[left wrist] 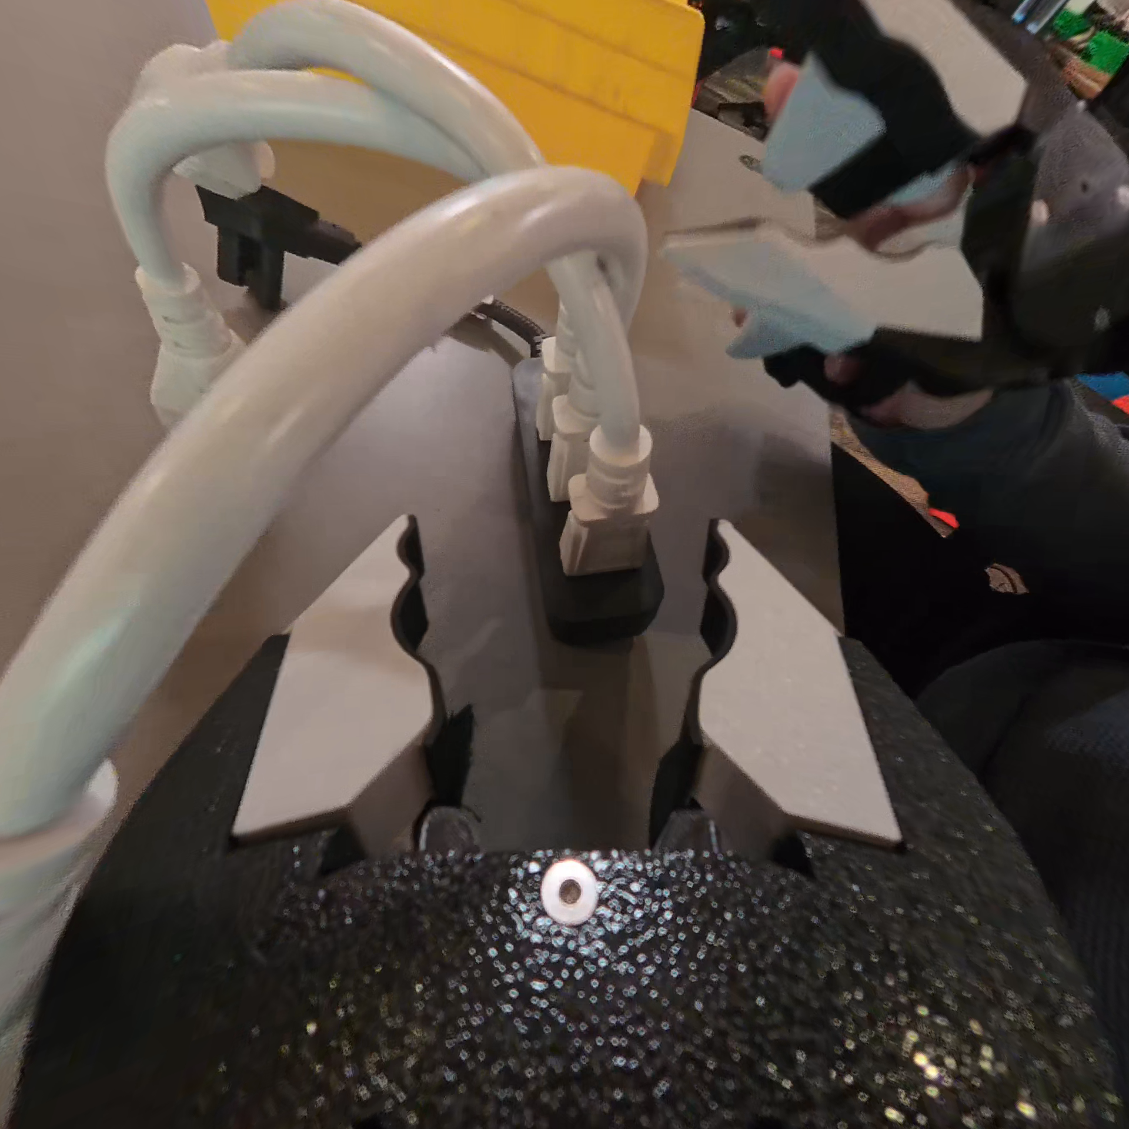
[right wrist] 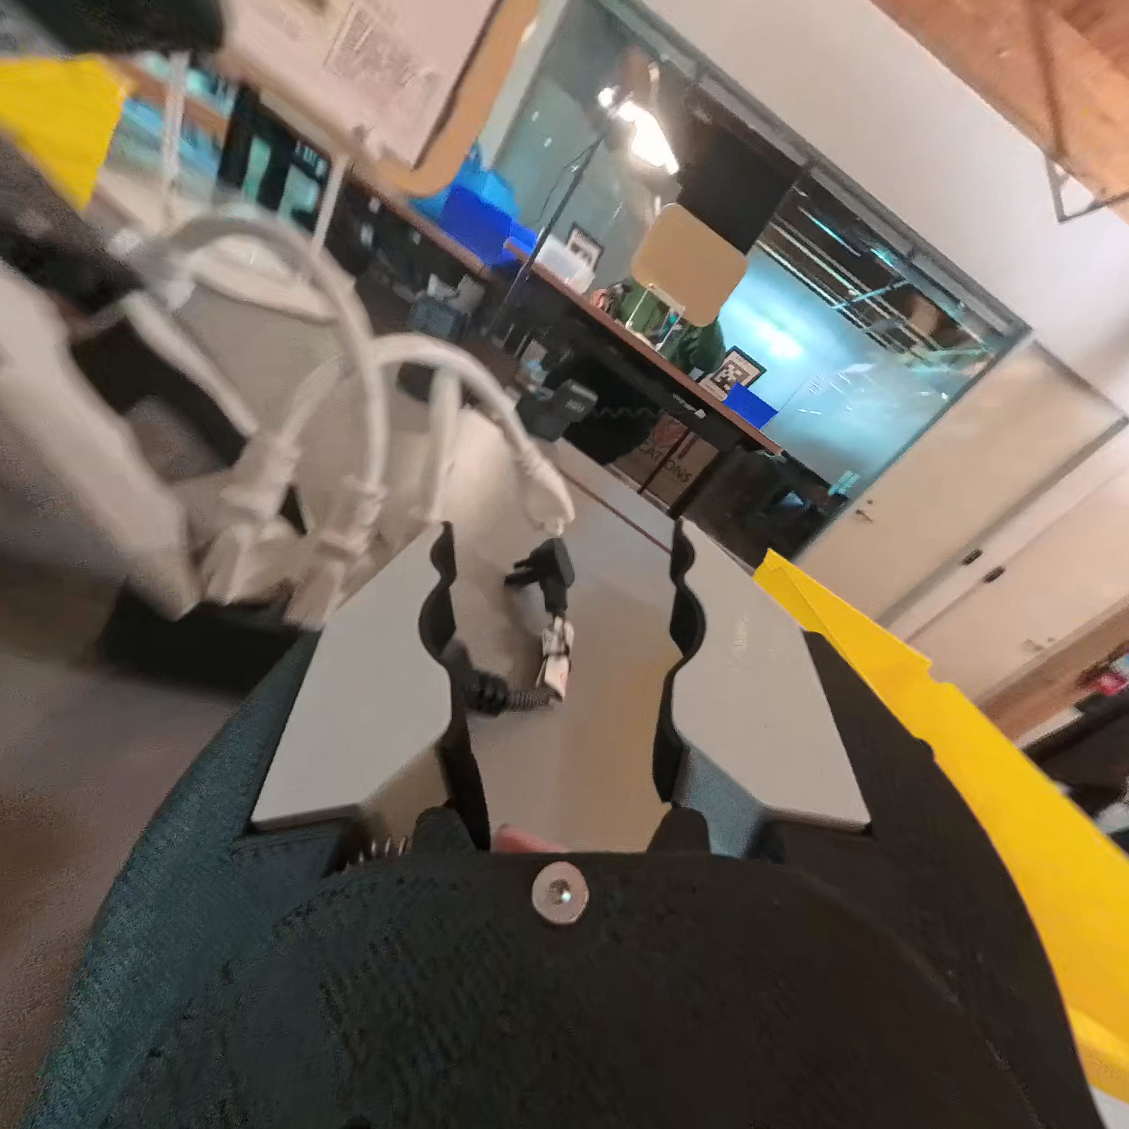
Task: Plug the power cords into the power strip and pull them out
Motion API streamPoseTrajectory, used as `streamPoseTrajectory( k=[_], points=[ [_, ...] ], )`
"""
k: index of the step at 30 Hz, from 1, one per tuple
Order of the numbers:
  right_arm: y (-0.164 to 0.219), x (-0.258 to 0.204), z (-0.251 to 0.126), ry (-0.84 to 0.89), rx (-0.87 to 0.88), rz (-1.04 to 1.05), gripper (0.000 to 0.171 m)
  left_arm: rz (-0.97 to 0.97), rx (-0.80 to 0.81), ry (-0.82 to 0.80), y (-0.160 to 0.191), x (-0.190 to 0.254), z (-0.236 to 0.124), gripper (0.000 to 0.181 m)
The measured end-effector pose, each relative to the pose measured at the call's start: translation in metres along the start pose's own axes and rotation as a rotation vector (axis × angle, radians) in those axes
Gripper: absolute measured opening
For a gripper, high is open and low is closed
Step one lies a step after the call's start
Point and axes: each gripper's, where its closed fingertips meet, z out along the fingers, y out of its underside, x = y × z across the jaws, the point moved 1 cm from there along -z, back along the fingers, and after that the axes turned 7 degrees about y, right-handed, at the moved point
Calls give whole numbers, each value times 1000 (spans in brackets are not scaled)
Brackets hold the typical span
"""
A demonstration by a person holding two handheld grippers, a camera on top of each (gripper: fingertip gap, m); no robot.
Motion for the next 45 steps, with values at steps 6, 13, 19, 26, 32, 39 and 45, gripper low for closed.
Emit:
streamPoseTrajectory(
  k=[6,13,19,26,32,39,45],
  points=[
    [14,43,29,187,138,267,96,39,-87,-47,10,-2,7,102],
    [4,40,21,189,188,220,86,198,-246,-143,26,-2,20,91],
    [0,40,18,180,217,231,85,203,-228,-96,24,5,21,48],
    [0,-9,12,-68,166,-19,85,13,-132,81,14,7,11,45],
    [2,-56,-3,-394,84,-224,79,-225,70,274,-6,3,-8,43],
    [18,-77,0,-543,-49,-333,78,-251,47,387,-4,14,-10,44],
    [34,-75,1,-511,-112,-399,74,-344,118,508,-13,17,-21,43]
  ],
)
